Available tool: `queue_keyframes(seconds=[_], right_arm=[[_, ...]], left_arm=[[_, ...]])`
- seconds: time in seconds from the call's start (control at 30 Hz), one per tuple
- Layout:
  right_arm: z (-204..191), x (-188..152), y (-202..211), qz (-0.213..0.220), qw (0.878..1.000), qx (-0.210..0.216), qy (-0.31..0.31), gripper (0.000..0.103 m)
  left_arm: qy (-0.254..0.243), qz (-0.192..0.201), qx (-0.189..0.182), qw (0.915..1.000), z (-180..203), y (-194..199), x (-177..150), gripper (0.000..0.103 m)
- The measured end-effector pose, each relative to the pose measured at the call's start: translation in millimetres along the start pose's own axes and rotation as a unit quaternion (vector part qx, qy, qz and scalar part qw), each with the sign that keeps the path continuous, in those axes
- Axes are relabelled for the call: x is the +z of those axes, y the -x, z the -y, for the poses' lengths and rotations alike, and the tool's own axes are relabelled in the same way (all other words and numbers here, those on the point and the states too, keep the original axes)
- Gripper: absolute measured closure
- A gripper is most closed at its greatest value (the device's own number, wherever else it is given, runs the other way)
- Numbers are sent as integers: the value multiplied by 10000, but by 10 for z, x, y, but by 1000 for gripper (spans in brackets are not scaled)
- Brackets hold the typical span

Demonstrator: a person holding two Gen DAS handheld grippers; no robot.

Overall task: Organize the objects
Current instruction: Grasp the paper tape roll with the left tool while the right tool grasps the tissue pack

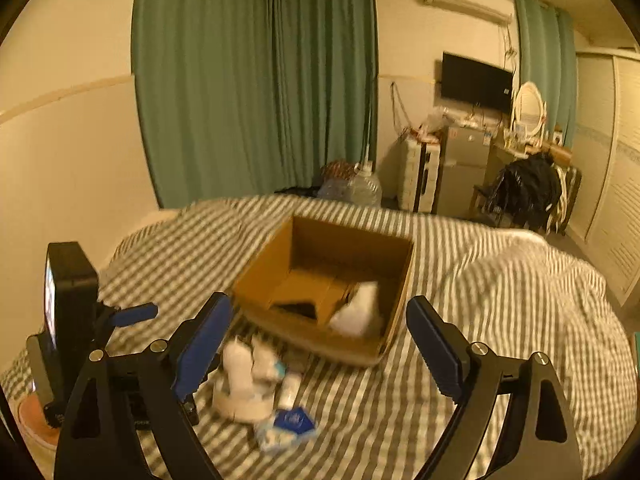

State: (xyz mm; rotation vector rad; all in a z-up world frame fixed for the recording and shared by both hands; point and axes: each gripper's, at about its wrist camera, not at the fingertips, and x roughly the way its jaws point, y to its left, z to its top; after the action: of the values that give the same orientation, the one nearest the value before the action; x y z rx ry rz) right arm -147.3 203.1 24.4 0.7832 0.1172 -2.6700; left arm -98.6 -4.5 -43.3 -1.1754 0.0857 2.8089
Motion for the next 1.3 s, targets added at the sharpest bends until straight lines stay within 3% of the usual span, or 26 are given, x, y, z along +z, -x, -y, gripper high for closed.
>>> queue_keyframes(seconds=[0.23,0.43,0.7,0.73,0.8,0.83,1.07,1.3], right_arm=[[8,-585,-384,-737,9970,-107,209,14],[162,-1007,-758,-1287,9916,-146,-67,14],[241,-1124,-917,-1609,9865,-80,-297,14],[243,-1130,-925,-1620,9863,-61,-318,14],[251,-1128,-931,-1626,9860,-55,-356,14],[251,-1128,-938,-1629,9859,-51,-368,14],[219,-1125,-920,-1613,9863,-125,-318,14],[157,-1139,-919,-1650,9861,-43,-197,14]], left_arm=[[-39,-532,-77,9985,75,-314,-357,2],[-137,-942,-285,9950,232,-623,-452,2],[17,-1193,-316,9924,286,-962,-389,2],[-20,-1212,-298,9922,296,-977,-383,4],[-100,-1254,-412,9912,332,-1001,-391,19],[-116,-1279,-508,9904,341,-995,-401,19],[-14,-1099,-627,9920,260,-742,-429,20],[-96,-611,-365,9974,59,-315,-443,20]])
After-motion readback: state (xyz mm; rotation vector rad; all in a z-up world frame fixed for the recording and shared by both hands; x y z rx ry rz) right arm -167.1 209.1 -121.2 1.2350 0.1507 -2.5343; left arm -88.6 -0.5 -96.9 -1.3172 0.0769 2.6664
